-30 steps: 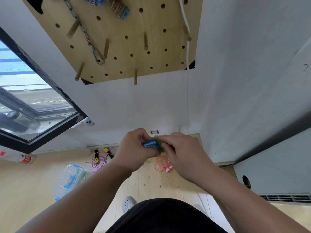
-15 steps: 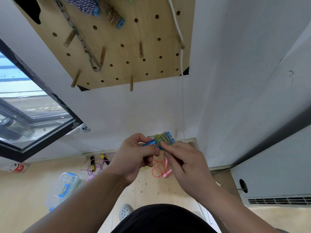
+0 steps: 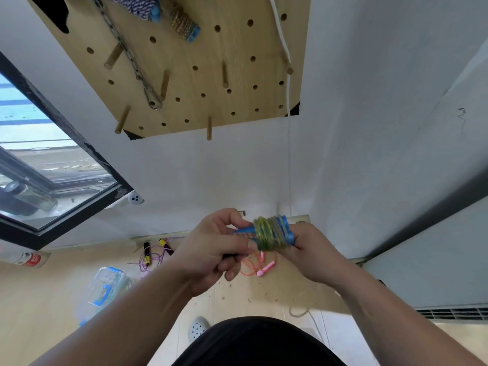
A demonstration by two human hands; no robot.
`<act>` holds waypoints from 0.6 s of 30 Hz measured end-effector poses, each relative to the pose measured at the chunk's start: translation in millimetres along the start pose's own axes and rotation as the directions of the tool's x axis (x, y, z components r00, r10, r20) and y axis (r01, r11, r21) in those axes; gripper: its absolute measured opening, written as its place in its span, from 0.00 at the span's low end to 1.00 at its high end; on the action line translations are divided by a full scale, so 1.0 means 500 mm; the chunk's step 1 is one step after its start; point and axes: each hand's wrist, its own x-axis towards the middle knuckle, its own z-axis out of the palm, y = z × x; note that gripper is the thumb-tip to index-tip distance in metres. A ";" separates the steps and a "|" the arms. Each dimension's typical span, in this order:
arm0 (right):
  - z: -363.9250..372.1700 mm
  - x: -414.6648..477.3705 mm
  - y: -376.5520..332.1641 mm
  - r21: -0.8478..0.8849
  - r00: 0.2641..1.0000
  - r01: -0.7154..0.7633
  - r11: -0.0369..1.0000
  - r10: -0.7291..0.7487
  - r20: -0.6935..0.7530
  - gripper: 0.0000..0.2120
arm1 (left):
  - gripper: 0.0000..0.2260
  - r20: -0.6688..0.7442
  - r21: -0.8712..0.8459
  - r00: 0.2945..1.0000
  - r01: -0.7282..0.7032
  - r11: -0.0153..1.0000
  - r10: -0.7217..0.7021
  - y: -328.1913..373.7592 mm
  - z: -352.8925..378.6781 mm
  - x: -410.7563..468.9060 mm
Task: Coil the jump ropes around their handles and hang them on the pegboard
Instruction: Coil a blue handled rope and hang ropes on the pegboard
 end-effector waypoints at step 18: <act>0.042 0.059 -0.091 -0.457 1.000 0.010 0.889 -0.022 -0.020 0.12 | 0.09 -0.226 0.710 0.960 0.044 0.703 0.168 -0.042 -0.041 0.033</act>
